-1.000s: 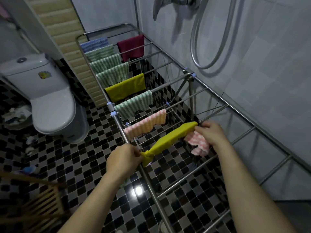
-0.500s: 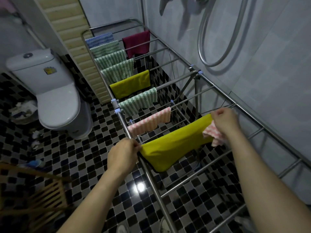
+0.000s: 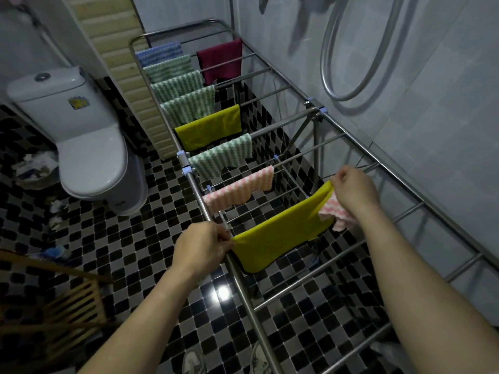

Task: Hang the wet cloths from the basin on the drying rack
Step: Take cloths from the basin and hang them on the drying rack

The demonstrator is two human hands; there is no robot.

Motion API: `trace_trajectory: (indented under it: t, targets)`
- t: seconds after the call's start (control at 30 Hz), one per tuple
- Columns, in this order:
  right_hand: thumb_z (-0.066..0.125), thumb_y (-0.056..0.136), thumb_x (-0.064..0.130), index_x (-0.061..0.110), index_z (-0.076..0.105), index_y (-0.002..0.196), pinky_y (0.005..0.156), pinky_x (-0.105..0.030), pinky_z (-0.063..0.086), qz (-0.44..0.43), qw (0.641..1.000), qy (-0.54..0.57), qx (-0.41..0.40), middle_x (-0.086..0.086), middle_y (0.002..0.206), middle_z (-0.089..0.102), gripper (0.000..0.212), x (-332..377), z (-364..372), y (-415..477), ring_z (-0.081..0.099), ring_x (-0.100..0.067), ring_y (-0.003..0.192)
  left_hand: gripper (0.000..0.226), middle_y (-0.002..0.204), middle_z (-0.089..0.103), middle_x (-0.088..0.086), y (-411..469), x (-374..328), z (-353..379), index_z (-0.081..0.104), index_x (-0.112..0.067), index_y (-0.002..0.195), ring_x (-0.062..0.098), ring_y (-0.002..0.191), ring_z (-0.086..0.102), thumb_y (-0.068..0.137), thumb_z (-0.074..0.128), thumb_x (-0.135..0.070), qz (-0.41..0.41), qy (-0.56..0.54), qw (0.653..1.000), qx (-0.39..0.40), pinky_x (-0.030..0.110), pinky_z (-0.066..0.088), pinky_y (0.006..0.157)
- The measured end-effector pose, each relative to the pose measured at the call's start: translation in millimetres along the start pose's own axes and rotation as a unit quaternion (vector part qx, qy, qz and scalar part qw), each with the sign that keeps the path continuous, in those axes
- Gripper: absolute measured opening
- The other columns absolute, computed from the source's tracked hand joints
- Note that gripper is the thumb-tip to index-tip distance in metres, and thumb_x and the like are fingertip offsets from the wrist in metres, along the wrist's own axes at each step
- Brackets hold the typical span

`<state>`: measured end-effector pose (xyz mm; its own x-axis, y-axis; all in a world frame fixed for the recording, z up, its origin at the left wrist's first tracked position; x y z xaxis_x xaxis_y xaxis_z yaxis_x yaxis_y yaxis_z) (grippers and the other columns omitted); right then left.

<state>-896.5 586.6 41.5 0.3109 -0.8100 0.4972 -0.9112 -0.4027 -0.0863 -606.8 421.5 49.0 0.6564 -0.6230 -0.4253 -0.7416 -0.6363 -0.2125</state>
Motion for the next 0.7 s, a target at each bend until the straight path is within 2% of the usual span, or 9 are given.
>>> trace_trajectory:
  t: [0.1, 0.23, 0.37, 0.43, 0.53, 0.63, 0.7]
  targets:
    - [0.052, 0.096, 0.032, 0.017, 0.059, 0.087, 0.061, -0.029, 0.035, -0.003, 0.999, -0.009, -0.034, -0.005, 0.078, 0.06, 0.019, 0.7, -3.0, -4.0, 0.053, -0.026, 0.07, 0.01, 0.073, 0.061, -0.014, -1.9, -2.9, -5.4, 0.068, -0.029, 0.083, 0.002, 0.065, 0.057, 0.082, 0.073, -0.038, 0.013, 0.026, 0.999, -0.015, 0.02, 0.045, 0.055]
    - [0.052, 0.097, 0.032, 0.017, 0.067, 0.094, 0.062, -0.027, 0.035, 0.003, 0.997, 0.01, -0.072, -0.004, 0.084, 0.063, 0.021, -0.1, -3.7, -13.9, 0.051, -0.021, 0.07, 0.018, 0.074, 0.055, -0.015, -0.6, -3.3, -3.8, 0.058, -0.032, 0.085, 0.001, 0.065, 0.053, 0.081, 0.073, -0.041, 0.01, 0.059, 0.998, 0.013, 0.019, 0.038, 0.051]
    - [0.051, 0.097, 0.03, 0.015, 0.07, 0.107, 0.069, -0.026, 0.036, 0.009, 0.998, 0.044, -0.052, -0.008, 0.103, 0.07, 0.027, -3.7, -0.8, -16.4, 0.056, -0.024, 0.081, 0.014, 0.082, 0.062, -0.015, 1.2, 1.2, 1.8, 0.068, -0.033, 0.096, 0.0, 0.067, 0.059, 0.084, 0.07, -0.041, -0.001, 0.017, 0.999, 0.043, 0.019, 0.047, 0.056]
    - [0.053, 0.096, 0.028, 0.015, 0.07, 0.108, 0.072, -0.026, 0.036, 0.01, 0.997, 0.072, -0.039, -0.008, 0.107, 0.07, 0.025, -6.4, -0.2, -16.9, 0.058, -0.024, 0.087, 0.016, 0.087, 0.066, -0.016, 0.7, 4.1, 3.8, 0.071, -0.032, 0.1, -0.002, 0.066, 0.06, 0.086, 0.069, -0.038, -0.007, 0.007, 0.999, 0.042, 0.015, 0.043, 0.054]
    - [0.054, 0.096, 0.025, 0.014, 0.07, 0.109, 0.074, -0.024, 0.036, 0.014, 0.995, 0.102, -0.019, -0.007, 0.109, 0.07, 0.023, -10.1, 2.4, -16.3, 0.055, -0.017, 0.085, 0.018, 0.099, 0.071, -0.014, -0.1, 5.3, 2.7, 0.073, -0.03, 0.102, -0.002, 0.068, 0.058, 0.086, 0.068, -0.036, -0.011, 0.022, 0.999, 0.022, 0.016, 0.044, 0.056]
    - [0.053, 0.096, 0.023, 0.015, 0.071, 0.108, 0.075, -0.023, 0.036, 0.022, 0.993, 0.117, -0.024, -0.007, 0.112, 0.07, 0.023, -11.9, 1.7, -17.4, 0.056, -0.016, 0.088, 0.017, 0.086, 0.07, -0.014, -1.7, 2.4, 1.3, 0.073, -0.03, 0.102, 0.001, 0.07, 0.061, 0.087, 0.067, -0.036, -0.02, 0.028, 0.999, 0.021, 0.022, 0.052, 0.06]
    - [0.05, 0.097, 0.023, 0.015, 0.069, 0.112, 0.076, -0.024, 0.037, 0.026, 0.993, 0.113, -0.023, -0.008, 0.115, 0.069, 0.025, -10.1, 1.1, -21.6, 0.058, -0.019, 0.092, 0.016, 0.083, 0.067, -0.013, -2.0, -0.7, 2.2, 0.072, -0.029, 0.102, 0.001, 0.07, 0.061, 0.088, 0.066, -0.034, -0.012, 0.026, 0.999, 0.035, 0.021, 0.052, 0.06]
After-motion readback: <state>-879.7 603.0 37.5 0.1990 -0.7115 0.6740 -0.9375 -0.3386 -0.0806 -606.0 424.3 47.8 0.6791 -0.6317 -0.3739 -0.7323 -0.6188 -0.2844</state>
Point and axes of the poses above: each hand's wrist, its own y-axis towards the middle knuckle, its own z-axis out of the palm, x = y × z, the point moved 6 cm from there along y, towards the middle knuckle
